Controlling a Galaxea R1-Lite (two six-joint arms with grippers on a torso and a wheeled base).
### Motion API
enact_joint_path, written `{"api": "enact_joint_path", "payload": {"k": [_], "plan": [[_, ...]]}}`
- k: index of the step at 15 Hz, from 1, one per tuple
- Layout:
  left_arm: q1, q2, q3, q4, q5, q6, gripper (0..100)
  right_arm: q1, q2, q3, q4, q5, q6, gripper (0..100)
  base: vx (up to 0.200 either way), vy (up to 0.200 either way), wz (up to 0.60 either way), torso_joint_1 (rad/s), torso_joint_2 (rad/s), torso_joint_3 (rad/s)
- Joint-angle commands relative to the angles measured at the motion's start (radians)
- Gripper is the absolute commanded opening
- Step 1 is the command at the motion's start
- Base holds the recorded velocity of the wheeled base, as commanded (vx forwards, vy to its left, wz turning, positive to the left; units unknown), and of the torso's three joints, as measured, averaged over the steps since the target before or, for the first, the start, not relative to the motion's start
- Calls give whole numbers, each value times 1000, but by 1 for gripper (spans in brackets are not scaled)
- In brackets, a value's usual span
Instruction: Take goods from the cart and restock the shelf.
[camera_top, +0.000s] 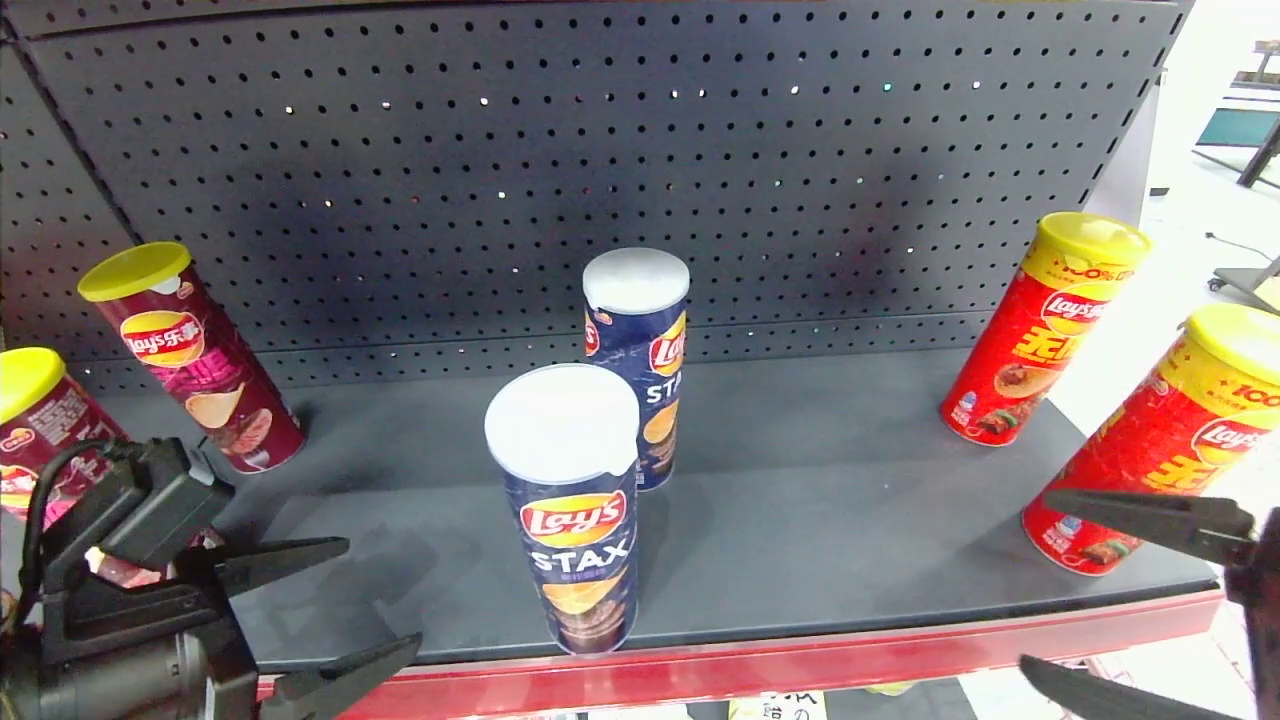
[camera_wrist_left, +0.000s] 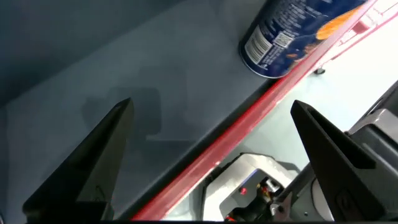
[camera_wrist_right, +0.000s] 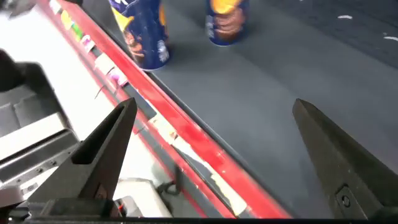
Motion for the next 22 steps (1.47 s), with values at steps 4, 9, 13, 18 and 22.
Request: {"api": "enact_joint_path", "payload": {"k": [4, 9, 13, 18, 22], "plan": [[-15, 160, -87, 0, -7, 59, 100, -324, -448, 95, 162, -42, 112, 100, 0, 0, 0, 0, 0, 0], [-94, 264, -144, 0, -4, 67, 100, -408, -514, 100, 248, -94, 187, 100, 0, 0, 0, 0, 0, 0], [-97, 310, -156, -3, -4, 68, 100, -408, -519, 95, 248, -111, 188, 100, 0, 0, 0, 0, 0, 0], [-110, 370, -218, -3, -4, 68, 100, -408, -516, 95, 250, -112, 188, 100, 0, 0, 0, 0, 0, 0], [-139, 402, -238, -3, -4, 68, 100, -408, -516, 98, 250, -111, 188, 100, 0, 0, 0, 0, 0, 0]]}}
